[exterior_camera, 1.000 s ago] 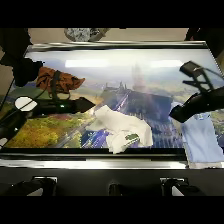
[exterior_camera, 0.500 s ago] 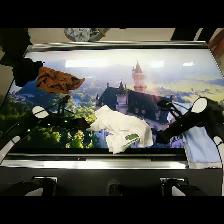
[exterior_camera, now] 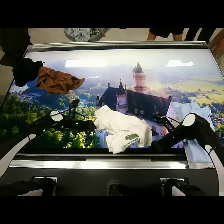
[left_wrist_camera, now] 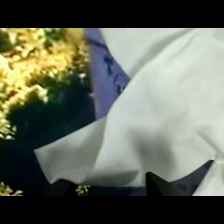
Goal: Fold the shirts.
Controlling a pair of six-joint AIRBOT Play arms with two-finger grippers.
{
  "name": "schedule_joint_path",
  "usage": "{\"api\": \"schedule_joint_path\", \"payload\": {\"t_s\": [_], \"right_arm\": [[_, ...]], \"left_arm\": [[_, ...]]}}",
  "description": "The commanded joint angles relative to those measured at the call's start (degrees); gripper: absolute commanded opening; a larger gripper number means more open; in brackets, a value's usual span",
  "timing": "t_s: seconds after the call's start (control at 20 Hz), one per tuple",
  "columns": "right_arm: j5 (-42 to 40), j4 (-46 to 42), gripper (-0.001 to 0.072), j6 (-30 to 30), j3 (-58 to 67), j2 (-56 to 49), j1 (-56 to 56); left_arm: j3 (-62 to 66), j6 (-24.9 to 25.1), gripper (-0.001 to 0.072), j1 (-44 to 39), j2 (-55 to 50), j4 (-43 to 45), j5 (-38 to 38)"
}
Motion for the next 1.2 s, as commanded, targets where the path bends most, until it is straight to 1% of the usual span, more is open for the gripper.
{"api": "schedule_joint_path", "payload": {"t_s": [0.0,0.05,0.1,0.15,0.35,0.5,0.55,0.65,0.75,0.8,0.9,0.95,1.05,1.15], "right_arm": [[-7.08,5.7,0.0717,-0.17,-3.52,-0.48,0.02],[-8.61,6.75,0.0717,-0.17,-4.22,-0.9,0.02],[-9.94,7.19,0.0717,-0.17,-4.79,-1.36,0.02],[-10.86,7.37,0.0717,-0.2,-5.01,-1.92,0.02],[-14.69,8.92,0.0716,-1.05,-5.01,-2.93,0.02],[-17.4,13.55,0.071,-1.36,-4.96,-2.93,0.02],[-17.05,14.71,0.0692,-3.72,-4.72,-2.91,0.02],[-9.38,12.41,0.0695,-7.28,-2.21,-2.91,-0.24],[-0.48,10.01,0.0702,-7.28,2.12,-2.8,-2.93],[1.09,9.79,0.0707,-7.5,4.02,-2.6,-5.55],[-0.87,10.27,0.0707,-7.02,6.08,-2.51,-12.61],[-3.02,10.62,0.0707,-4.79,5.92,-2.91,-15.26],[-4.48,10.78,0.0706,-4.17,5.38,-5.88,-16.06],[-4.83,11.65,0.0699,-3.72,5.01,-10.47,-13.88]], "left_arm": [[0.0,-1.95,0.0325,-0.72,-0.7,-0.52,3.61],[0.0,-3.1,0.0171,-0.76,-0.79,-0.52,3.82],[0.0,-3.28,0.007,-0.74,-0.76,-0.55,3.89],[0.0,-3.5,0.0026,-0.74,-0.66,-0.52,3.87],[0.02,-3.58,0.0026,-0.74,0.15,-0.52,3.08],[0.02,-3.58,0.0026,-0.83,0.98,-0.52,2.75],[0.0,-3.61,0.0026,-0.81,1.33,-0.52,2.75],[0.02,-3.56,0.0026,-0.81,2.08,-0.52,2.58],[0.02,-3.37,0.0026,-0.81,2.58,-0.48,2.58],[0.02,-3.39,0.0026,-0.81,2.73,-0.48,2.6],[0.02,-3.39,0.0026,-0.81,2.8,-0.48,2.54],[0.02,-3.39,0.0026,-0.81,2.84,-0.5,2.56],[0.02,-3.13,0.0026,-0.81,3.1,-0.5,2.62],[0.02,-3.06,0.0026,-0.81,3.28,-0.5,2.58]]}}
